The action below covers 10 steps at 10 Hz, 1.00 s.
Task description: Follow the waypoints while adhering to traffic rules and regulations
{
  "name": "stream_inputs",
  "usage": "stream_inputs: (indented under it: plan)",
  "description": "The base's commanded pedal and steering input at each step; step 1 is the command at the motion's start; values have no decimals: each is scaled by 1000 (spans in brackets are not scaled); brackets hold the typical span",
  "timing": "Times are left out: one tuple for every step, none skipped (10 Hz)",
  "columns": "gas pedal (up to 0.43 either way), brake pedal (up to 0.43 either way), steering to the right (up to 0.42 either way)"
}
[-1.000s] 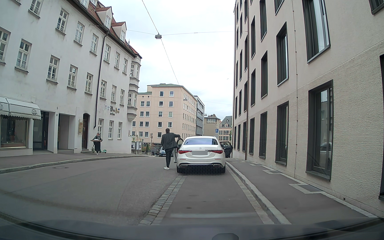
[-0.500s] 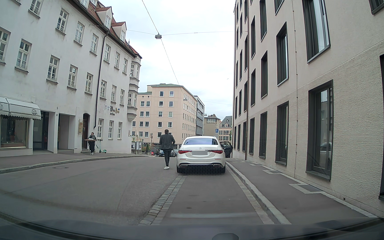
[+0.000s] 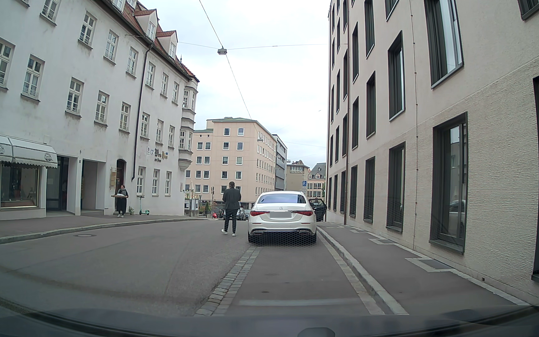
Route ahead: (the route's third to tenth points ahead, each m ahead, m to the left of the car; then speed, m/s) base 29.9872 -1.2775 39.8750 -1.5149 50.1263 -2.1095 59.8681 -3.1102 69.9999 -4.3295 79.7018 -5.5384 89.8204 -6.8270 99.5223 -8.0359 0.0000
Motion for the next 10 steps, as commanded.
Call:
stream_inputs:
  plan:
    - [0, 451, 18]
    - [0, 451, 18]
    - [0, 451, 18]
    - [0, 451, 18]
    - [0, 451, 18]
    - [0, 451, 18]
    - [0, 451, 18]
    - [0, 451, 18]
    - [0, 451, 18]
    - [0, 451, 18]
